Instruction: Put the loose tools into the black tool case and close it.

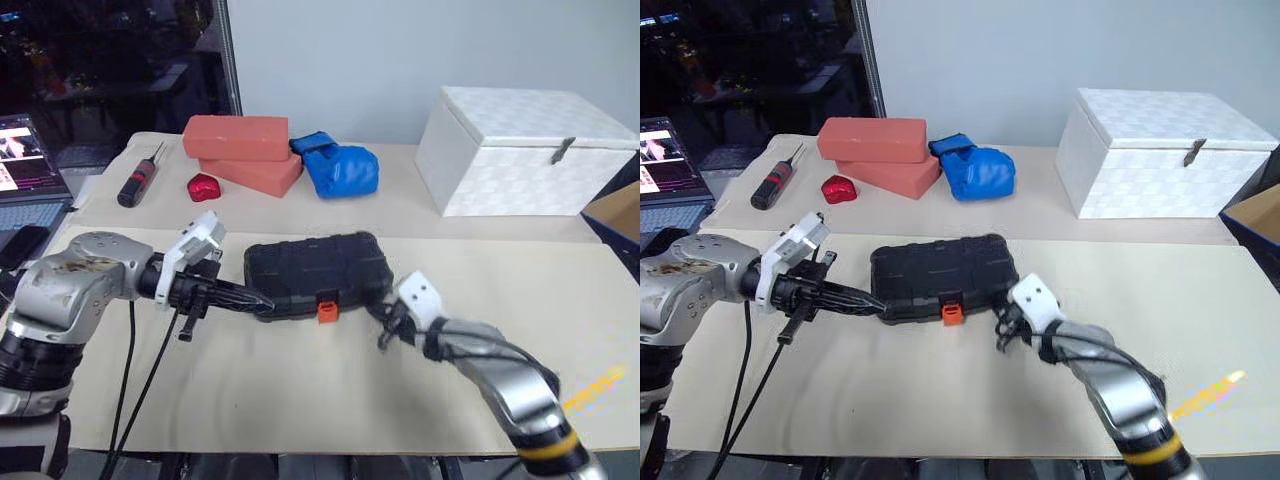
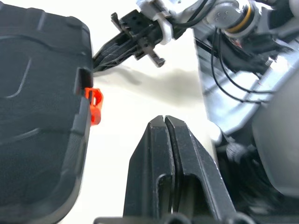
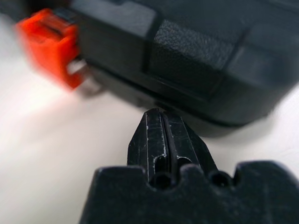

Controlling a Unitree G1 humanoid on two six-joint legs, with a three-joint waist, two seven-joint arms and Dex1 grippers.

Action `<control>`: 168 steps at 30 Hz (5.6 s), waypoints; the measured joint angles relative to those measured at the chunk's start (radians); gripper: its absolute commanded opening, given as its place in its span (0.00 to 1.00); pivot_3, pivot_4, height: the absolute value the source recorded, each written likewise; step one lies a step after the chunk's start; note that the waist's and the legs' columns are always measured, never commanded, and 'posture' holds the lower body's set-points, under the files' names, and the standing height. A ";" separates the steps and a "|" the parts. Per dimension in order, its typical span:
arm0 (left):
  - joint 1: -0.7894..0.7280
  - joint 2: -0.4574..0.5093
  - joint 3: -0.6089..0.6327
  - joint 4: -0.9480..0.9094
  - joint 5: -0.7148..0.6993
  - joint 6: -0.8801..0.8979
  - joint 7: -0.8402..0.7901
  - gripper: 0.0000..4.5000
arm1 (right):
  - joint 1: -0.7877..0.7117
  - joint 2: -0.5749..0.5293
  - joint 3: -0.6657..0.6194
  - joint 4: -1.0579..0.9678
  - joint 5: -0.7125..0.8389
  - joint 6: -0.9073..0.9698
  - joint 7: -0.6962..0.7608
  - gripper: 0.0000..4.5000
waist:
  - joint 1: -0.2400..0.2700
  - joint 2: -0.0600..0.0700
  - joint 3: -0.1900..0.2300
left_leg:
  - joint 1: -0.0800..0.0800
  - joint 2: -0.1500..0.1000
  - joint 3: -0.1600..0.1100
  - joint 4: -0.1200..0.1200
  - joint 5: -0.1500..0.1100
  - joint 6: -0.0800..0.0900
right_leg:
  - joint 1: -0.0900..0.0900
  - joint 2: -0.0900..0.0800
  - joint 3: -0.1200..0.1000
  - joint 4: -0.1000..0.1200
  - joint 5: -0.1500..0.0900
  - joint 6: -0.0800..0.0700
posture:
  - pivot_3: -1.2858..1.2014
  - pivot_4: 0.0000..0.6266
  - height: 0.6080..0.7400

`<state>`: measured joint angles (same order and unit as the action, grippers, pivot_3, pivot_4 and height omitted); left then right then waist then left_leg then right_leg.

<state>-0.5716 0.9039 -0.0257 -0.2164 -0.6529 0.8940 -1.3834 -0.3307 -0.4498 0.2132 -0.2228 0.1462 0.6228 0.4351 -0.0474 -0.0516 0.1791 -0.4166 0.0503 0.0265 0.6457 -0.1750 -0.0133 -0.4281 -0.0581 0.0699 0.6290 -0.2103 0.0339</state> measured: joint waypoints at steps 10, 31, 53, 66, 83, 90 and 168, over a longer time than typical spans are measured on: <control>-0.011 -0.129 -0.002 -0.023 0.018 -0.010 0.232 0.00 | -0.087 -0.009 -0.078 0.161 0.021 -0.112 0.104 0.25 | 0.015 0.000 0.000 | -0.014 -0.002 -0.003 -0.001 0.000 0.001 | -0.010 0.000 -0.001 0.001 0.003 0.007 | 0.52 0.24 1.00; -0.081 -0.274 -0.154 0.312 0.286 -0.372 0.241 0.54 | 0.029 0.198 -0.031 -0.049 0.061 0.038 -0.072 0.79 | 0.006 0.000 0.000 | -0.014 -0.001 -0.003 -0.001 0.003 0.001 | -0.011 0.001 0.000 0.001 0.005 0.009 | 0.52 0.24 1.00; -0.051 -0.283 -0.150 0.321 0.324 -0.437 0.236 0.56 | 0.011 0.245 -0.012 0.024 0.016 0.011 -0.069 0.26 | 0.005 0.001 0.000 | -0.010 -0.001 -0.003 0.000 0.003 0.001 | -0.008 0.001 0.000 0.003 0.006 0.010 | 0.52 0.24 1.00; -0.049 -0.297 -0.149 0.342 0.342 -0.474 0.240 0.56 | 0.039 0.234 0.000 -0.063 -0.016 0.018 -0.093 0.26 | 0.006 0.001 0.000 | -0.010 -0.001 -0.003 0.000 0.003 0.001 | -0.007 0.001 0.000 0.002 0.005 0.010 | 0.52 0.24 1.00; -0.049 -0.320 -0.152 0.346 0.374 -0.473 0.261 0.56 | 0.043 0.218 0.003 -0.094 -0.015 0.074 -0.083 0.71 | 0.007 0.001 -0.001 | -0.001 -0.001 -0.003 -0.001 0.002 0.001 | 0.003 0.000 0.000 0.000 0.002 0.004 | 0.52 0.24 1.00; -0.046 -0.322 -0.151 0.347 0.377 -0.470 0.273 0.56 | 0.073 0.227 -0.011 -0.126 -0.003 0.176 -0.091 0.31 | 0.006 0.001 -0.001 | 0.001 -0.001 -0.003 -0.001 0.002 0.001 | 0.004 0.000 0.000 0.000 0.002 0.003 | 0.52 0.24 1.00; -0.008 -0.373 -0.116 0.339 0.396 -0.460 0.346 0.56 | 0.109 0.300 -0.101 -0.064 -0.002 -0.319 -0.080 0.01 | 0.008 0.010 -0.028 | 0.001 -0.002 -0.003 -0.015 0.000 -0.001 | 0.001 -0.002 -0.001 -0.005 -0.007 0.001 | 0.52 0.24 1.00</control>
<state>-0.5798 0.5309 -0.1421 0.1224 -0.2573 0.4338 -1.0378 -0.2219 -0.1495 0.1121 -0.2871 0.1441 0.3036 0.3550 -0.0391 -0.0414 0.1507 -0.4160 0.0487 0.0230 0.6302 -0.1745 -0.0146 -0.4275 -0.0596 0.0687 0.6241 -0.2174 0.0347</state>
